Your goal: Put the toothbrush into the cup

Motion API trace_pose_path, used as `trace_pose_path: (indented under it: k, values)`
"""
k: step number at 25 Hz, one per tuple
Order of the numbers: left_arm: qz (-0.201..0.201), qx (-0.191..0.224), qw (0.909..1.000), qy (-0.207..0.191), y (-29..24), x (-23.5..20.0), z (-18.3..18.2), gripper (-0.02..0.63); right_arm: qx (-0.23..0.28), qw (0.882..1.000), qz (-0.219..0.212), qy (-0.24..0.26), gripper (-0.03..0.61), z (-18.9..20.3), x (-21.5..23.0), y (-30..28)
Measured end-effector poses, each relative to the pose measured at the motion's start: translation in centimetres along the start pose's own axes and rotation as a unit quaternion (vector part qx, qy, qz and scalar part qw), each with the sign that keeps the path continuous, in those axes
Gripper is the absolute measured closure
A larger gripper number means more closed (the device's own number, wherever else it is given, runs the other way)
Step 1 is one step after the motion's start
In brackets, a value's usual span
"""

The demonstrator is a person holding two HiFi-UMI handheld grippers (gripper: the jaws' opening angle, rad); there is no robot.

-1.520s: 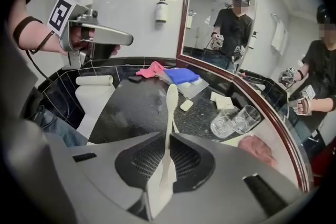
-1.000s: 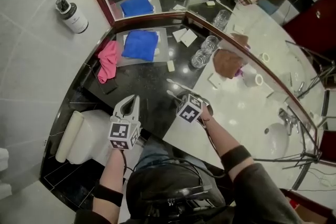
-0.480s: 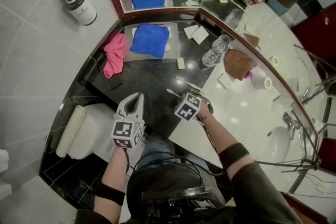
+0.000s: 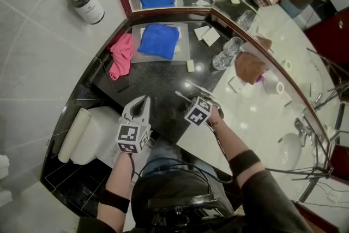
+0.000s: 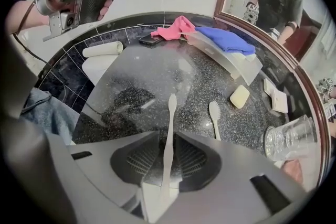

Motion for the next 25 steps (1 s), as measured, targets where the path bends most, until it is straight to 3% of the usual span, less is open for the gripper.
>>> trace_pose_path:
  k: [5, 9, 14, 18, 25]
  values:
    - [0.001, 0.001, 1.0, -0.006, -0.2, 0.5, -0.2, 0.614, 0.014, 1.0, -0.005, 0.007, 0.454, -0.5, -0.3, 1.4]
    - [0.003, 0.004, 0.9998, -0.017, -0.4, 1.2, -1.1, 0.614, 0.044, 0.999, -0.006, -0.016, 0.456, -1.0, 0.2, 3.5]
    - [0.011, 0.011, 0.9995, -0.028, -0.4, 2.3, -3.0, 0.614, 0.123, 0.989, -0.006, -0.085, 0.551, -2.0, 1.8, 8.2]
    - [0.015, 0.022, 0.999, -0.036, -0.7, 3.2, -4.7, 0.614, 0.19, 0.972, 0.001, -0.137, 0.56, -1.8, 3.7, 12.5]
    - [0.034, 0.035, 0.997, -0.061, -1.3, 6.4, -7.7, 0.614, 0.306, 0.919, 0.025, -0.247, 0.561, 1.8, 7.6, 20.2]
Point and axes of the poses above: the fingertips, and each gripper's own axes: y backward along the fingers, x to its right, z out of its underside, the point moved 2 cm from there along y, backward along the fingers, and after that the axes turned 15 degrees about -y, right-handed, at the moved point
